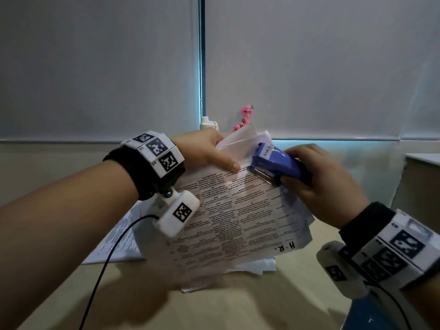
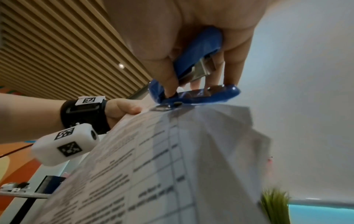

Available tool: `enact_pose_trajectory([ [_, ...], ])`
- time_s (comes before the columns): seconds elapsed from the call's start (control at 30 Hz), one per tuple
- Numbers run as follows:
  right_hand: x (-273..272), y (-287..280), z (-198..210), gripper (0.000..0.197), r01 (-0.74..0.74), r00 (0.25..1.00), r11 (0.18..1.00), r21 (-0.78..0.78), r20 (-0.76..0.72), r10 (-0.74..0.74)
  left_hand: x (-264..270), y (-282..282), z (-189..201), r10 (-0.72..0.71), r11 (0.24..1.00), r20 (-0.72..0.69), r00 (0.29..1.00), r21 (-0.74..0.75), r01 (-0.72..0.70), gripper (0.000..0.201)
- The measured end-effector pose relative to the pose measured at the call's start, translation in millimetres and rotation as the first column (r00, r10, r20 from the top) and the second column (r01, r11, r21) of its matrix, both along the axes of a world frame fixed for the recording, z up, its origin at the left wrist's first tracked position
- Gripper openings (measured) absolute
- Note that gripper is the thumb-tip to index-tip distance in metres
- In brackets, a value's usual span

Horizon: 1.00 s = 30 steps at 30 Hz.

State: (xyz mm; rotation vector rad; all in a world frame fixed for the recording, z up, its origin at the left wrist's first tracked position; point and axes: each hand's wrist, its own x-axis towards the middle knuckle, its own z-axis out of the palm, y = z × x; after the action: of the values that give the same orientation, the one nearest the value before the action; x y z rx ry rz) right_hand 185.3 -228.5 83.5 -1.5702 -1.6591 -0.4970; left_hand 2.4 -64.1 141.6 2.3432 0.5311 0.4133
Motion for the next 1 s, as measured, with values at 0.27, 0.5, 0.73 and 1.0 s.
enact_pose_trajectory([
  [0.27, -13, -2, 8, 0.048, 0.029, 0.988, 0.989, 0.147, 0.144, -0.051, 2, -13, 8, -0.040, 0.989, -0.015, 0.999, -0.140, 0.038, 0.052],
  [0.5, -12, 1, -10, 0.062, 0.069, 0.979, 0.997, 0.025, 0.189, -0.072, 3, -12, -21, -0.013, 0.980, -0.010, 1.000, -0.197, 0.011, 0.063],
  [0.73, -10, 1, -14, 0.054, 0.072, 0.966, 0.996, 0.049, 0.245, -0.082, 4, -10, -32, -0.004, 0.974, 0.027, 1.000, -0.225, 0.010, 0.067],
  [1.0, -13, 4, -19, 0.055, 0.048, 0.973, 0.997, 0.060, 0.221, -0.060, 4, -7, -36, 0.021, 0.987, 0.050, 0.999, -0.161, -0.013, 0.070],
])
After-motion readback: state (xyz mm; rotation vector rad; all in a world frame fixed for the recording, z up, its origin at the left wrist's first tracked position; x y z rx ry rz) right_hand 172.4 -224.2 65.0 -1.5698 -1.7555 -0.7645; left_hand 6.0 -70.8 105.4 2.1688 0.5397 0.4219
